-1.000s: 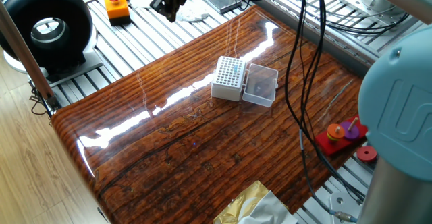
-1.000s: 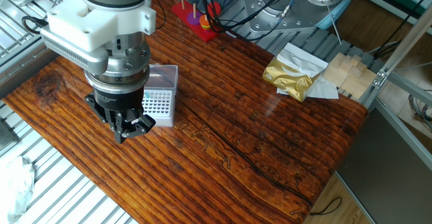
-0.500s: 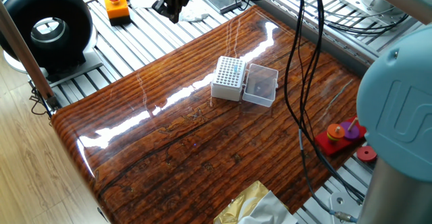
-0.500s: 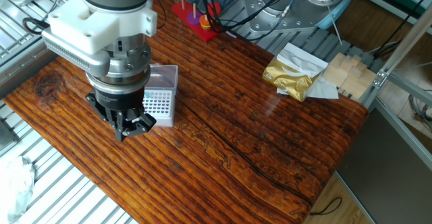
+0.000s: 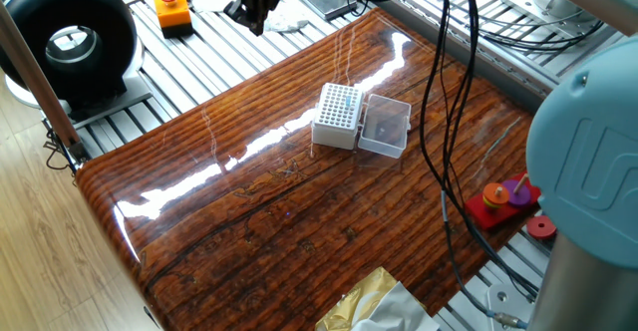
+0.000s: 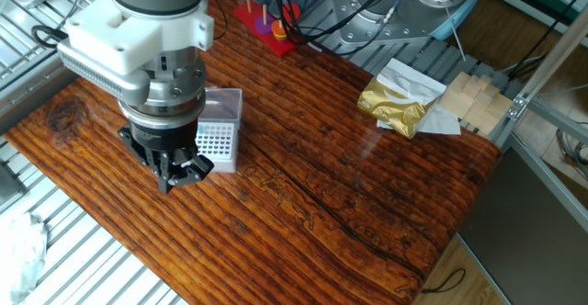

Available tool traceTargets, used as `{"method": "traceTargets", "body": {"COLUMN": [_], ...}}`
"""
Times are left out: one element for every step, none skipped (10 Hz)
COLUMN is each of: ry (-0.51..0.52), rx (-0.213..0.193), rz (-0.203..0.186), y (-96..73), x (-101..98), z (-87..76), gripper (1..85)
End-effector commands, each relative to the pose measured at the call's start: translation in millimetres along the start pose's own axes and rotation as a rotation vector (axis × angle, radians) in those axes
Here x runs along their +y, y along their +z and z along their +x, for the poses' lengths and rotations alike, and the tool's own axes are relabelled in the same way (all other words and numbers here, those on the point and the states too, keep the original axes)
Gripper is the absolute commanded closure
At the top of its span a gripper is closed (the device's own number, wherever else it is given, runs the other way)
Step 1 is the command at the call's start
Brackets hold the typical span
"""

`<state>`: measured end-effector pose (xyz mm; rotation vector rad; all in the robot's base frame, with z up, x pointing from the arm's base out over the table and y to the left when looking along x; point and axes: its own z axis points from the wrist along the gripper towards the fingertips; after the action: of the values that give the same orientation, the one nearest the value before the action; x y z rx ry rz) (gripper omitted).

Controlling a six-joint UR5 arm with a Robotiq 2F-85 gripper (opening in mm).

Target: Insert a medium pipette tip into the holder for medium pipette tips

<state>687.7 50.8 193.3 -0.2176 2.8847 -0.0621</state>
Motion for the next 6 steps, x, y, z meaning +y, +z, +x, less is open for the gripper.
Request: {"method": "traceTargets", "body": {"ry": [0.008,0.006,0.007,0.006,0.006,0.001], "rx": [-0.006,-0.006,-0.006,-0.004,0.002,0.003], "rz": [-0.012,-0.011,-0.012,-0.011,-0.009,-0.007], "y": [-0.7,-0.8,-0.8,-0.7,-0.5,-0.2], "x": [2.2,1.9,2.4,2.1,1.6,1.4], "z": [-1.8,-1.8,-1.9,-1.5,0.1,-0.1], "gripper": [84.7,84.7,84.7,84.7,84.7,84.7]}}
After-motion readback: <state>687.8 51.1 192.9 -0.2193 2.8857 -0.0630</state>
